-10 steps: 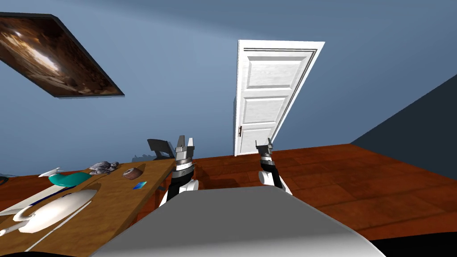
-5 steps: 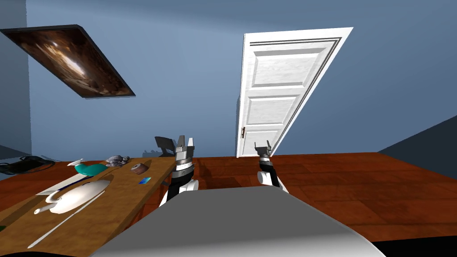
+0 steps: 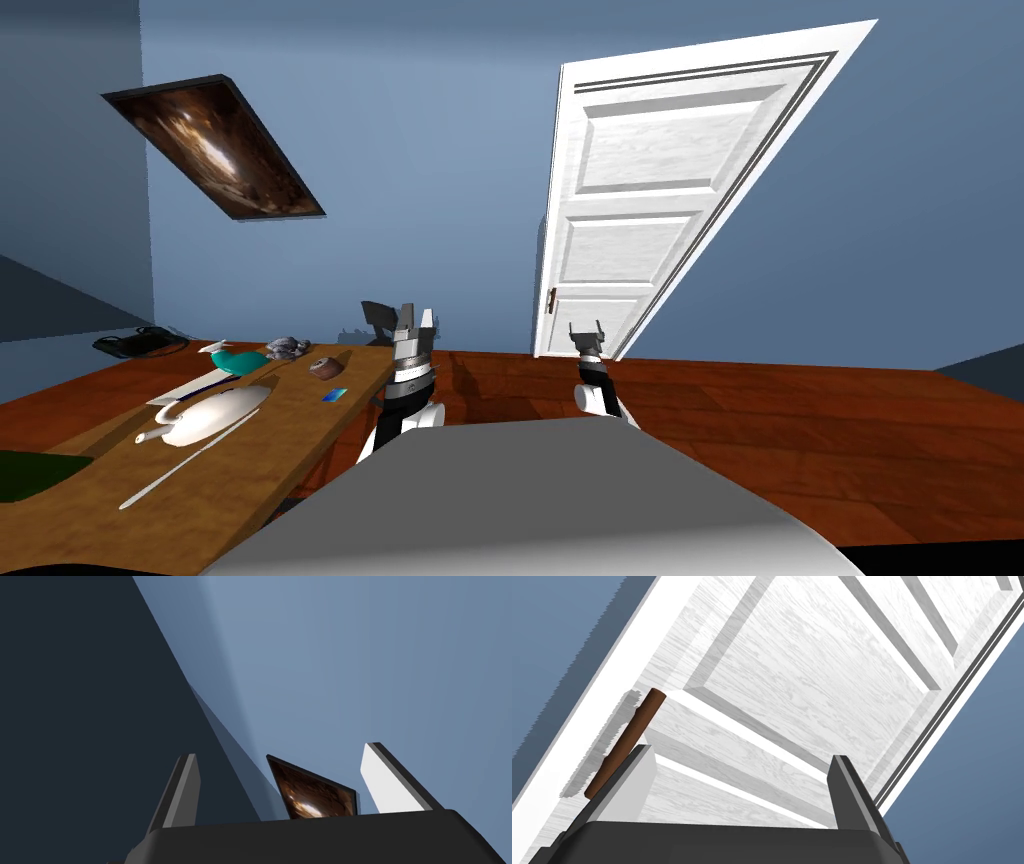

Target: Pull the door open

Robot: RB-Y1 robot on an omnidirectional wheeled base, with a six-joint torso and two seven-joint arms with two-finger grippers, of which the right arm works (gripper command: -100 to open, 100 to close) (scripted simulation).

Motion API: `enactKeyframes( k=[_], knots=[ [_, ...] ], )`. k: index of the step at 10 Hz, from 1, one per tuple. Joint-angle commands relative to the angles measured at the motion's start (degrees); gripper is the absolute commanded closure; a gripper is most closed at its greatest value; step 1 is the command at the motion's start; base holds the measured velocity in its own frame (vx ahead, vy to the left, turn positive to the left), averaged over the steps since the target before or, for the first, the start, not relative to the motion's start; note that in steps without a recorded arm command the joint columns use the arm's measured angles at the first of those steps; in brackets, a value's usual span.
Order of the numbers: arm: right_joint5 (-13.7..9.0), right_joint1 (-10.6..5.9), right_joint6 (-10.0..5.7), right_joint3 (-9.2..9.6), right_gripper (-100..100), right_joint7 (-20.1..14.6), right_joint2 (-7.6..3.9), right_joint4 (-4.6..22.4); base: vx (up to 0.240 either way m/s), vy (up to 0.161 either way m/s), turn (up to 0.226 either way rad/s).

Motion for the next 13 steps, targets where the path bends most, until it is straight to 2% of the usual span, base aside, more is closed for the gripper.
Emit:
enactKeyframes(
  k=[1, 5, 7, 13],
  knots=[
    [-1.65, -0.95, -0.41, 0.05, -100, -2.29, -0.30, 2.86, 0.074, -0.069, 0.215],
    [-5.38, -3.38, -1.82, 0.42, -100, -7.22, -0.67, 10.25, 0.070, -0.063, 0.181],
    [-6.27, -3.96, -2.15, 0.50, -100, -8.38, -0.75, 12.16, 0.055, -0.068, 0.109],
    [-11.31, -7.25, -4.04, 0.99, -100, -15.04, -1.13, 21.94, 0.060, -0.061, 0.156]
  ],
)
